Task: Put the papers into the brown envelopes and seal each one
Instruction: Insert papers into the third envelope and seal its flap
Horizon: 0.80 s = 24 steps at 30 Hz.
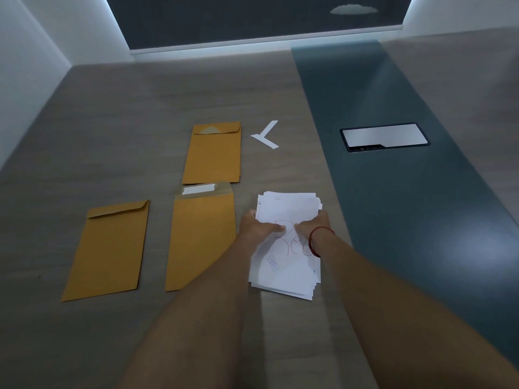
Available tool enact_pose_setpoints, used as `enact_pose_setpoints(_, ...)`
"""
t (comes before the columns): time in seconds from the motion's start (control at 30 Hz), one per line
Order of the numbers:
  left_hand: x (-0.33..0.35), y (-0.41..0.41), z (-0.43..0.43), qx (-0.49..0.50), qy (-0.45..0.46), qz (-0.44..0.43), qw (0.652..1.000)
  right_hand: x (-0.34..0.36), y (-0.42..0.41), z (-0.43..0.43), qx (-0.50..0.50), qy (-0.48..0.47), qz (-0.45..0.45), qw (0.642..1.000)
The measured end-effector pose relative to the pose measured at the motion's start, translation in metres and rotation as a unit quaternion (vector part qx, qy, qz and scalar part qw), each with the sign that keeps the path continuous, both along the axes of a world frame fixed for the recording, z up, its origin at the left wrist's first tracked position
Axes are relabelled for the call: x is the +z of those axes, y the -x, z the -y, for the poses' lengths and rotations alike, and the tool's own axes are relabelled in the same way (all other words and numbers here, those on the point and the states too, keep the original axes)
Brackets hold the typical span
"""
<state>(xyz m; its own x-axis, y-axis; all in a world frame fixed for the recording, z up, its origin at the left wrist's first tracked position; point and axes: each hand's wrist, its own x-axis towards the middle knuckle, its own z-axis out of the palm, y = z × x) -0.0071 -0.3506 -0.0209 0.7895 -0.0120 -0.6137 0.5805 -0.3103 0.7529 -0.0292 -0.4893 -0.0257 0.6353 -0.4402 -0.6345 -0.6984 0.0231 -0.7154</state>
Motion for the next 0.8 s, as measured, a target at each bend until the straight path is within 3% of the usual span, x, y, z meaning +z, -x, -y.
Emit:
enact_pose_setpoints(0.17,-0.008,0.004,0.006,-0.024,-0.043,0.024,0.998,-0.015,0.002,-0.004,-0.092,-0.052,0.005,0.994)
enact_pose_setpoints(0.47,-0.011,0.01,0.012,-0.043,-0.098,0.057,0.993,-0.012,0.002,-0.001,-0.109,-0.045,-0.001,0.993)
enact_pose_setpoints(0.8,-0.01,0.01,0.012,-0.046,-0.099,0.048,0.993,-0.01,0.006,0.002,-0.016,0.124,-0.045,0.991)
